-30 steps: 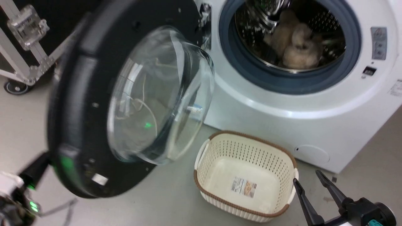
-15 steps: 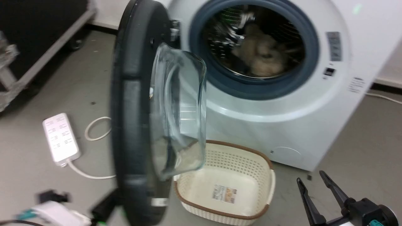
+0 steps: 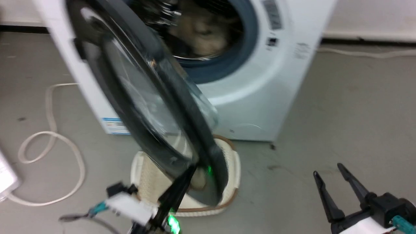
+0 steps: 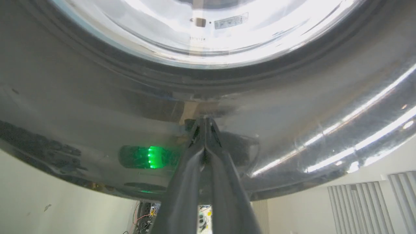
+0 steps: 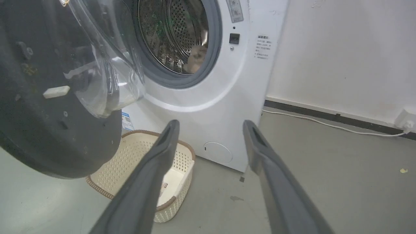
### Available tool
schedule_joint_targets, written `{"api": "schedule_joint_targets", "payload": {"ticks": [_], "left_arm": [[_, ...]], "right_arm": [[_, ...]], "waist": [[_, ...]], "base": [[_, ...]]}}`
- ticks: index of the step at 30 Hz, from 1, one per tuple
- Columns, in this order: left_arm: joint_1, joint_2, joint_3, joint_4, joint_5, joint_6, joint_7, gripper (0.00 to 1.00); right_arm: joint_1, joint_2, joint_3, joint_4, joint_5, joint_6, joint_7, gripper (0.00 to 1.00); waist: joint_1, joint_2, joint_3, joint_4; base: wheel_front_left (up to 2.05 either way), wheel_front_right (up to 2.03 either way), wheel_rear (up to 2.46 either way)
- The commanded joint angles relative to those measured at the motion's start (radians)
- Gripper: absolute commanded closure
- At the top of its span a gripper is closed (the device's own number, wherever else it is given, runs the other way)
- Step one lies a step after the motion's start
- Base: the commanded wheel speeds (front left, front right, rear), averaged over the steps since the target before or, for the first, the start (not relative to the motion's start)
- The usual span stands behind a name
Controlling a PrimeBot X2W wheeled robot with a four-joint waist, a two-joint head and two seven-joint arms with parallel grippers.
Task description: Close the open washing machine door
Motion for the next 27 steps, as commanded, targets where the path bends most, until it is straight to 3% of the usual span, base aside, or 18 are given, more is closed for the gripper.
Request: {"api": "schedule_joint_targets", "payload": {"ticks": [1,7,15,21,27], "left_arm": [[-0.041,-0.002,-0.015,0.009,-0.016,-0.011,-0.020,1.00],[-0.242,-0.002,-0.106,0.115,-0.059,-0.028,-0.173,1.00],[-0.546,-0.002,-0.134,0.336,-0.096,-0.033,-0.385,1.00],[-0.696,-0.002,-0.127,0.457,-0.097,-0.033,-0.463,1.00],[-0.674,-0.002,-0.128,0.451,-0.081,-0.033,-0.458,1.00]], "right_arm": [[-0.016,-0.005,0.000,-0.004,0.007,0.001,-0.005,0.00],[-0.052,-0.002,0.007,0.001,0.030,0.001,-0.005,0.00],[-0.102,0.024,0.024,0.017,0.052,0.001,-0.005,0.00],[-0.115,0.034,0.022,0.026,0.058,0.001,-0.005,0.00],[-0.106,0.034,0.013,0.027,0.053,0.001,-0.005,0.00]], "waist": [[-0.0001,-0.0001,0.065,-0.088],[-0.0001,-0.0001,0.129,-0.202],[-0.0001,-0.0001,0.194,-0.317],[-0.0001,-0.0001,0.210,-0.334],[-0.0001,-0.0001,0.176,-0.284]], "base": [[0.00,0.00,0.00],[0.00,0.00,0.00],[0.00,0.00,0.00],[0.00,0.00,0.00],[0.00,0.00,0.00]]}}
